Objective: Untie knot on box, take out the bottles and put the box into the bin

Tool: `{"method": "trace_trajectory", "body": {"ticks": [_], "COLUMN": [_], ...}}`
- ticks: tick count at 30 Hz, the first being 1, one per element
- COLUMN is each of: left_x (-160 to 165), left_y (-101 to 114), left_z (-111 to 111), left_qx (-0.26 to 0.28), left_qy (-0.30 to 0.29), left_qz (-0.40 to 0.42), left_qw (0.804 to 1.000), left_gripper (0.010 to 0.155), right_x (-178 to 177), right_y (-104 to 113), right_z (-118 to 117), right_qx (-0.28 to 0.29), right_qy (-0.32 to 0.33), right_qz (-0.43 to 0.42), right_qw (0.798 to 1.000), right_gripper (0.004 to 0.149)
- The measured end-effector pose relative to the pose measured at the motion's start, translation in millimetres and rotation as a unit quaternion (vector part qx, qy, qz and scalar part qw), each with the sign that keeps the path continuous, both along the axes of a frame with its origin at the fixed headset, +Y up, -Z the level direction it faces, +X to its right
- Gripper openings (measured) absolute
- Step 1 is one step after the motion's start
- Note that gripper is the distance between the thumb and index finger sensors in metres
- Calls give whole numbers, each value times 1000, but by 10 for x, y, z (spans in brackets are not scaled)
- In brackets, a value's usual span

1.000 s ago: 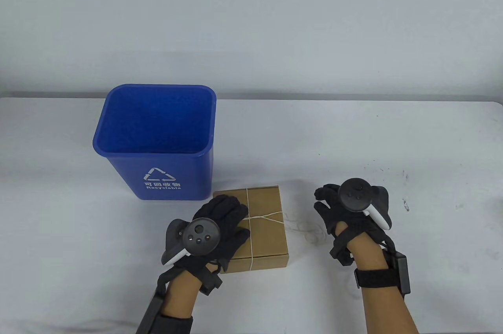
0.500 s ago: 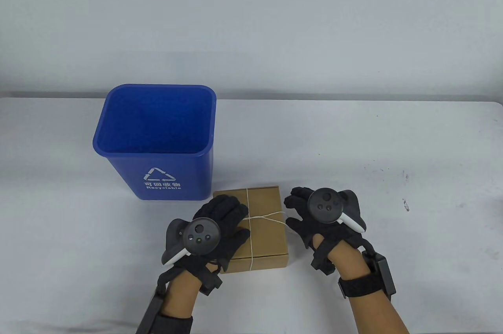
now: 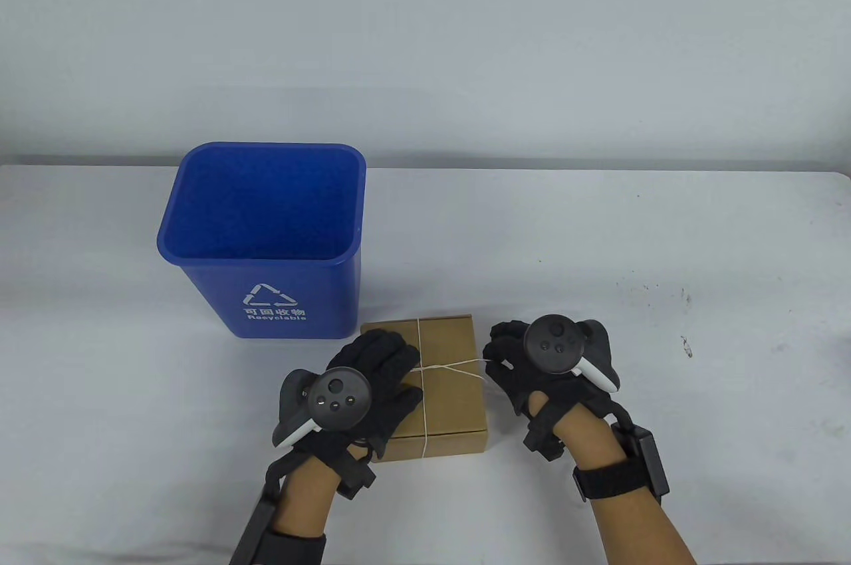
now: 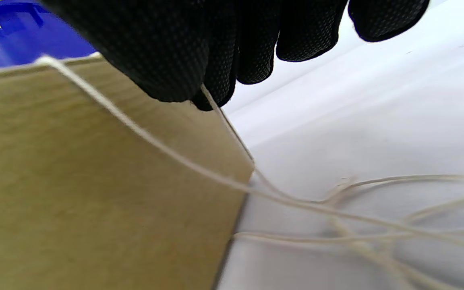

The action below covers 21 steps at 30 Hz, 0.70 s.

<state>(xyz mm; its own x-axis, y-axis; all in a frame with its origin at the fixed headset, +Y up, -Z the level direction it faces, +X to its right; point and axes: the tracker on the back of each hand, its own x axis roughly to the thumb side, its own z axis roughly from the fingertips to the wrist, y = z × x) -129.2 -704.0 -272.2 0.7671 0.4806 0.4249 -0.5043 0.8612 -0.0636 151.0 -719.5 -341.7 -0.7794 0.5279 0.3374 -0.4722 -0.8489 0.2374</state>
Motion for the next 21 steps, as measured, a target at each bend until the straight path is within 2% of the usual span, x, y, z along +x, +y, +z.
{"method": "trace_trajectory", "body": {"ticks": [17,21], "left_x": [-11,-13], "left_y": [-6,-8], "left_z": [-2,-4], "left_qx": [-1,-1], "left_qy": [-3,-3], "left_qz": [-1,0], "left_qw": [1000,1000], "left_gripper": [67,67], "right_x": [498,569], "right_y": [-112,-177], "right_z": [-145,-172], "right_qx": [-32,-61], "right_qy": [-111,-125], "right_qz": [89,114], "right_qw": [989,984], "right_gripper": [38,38]}}
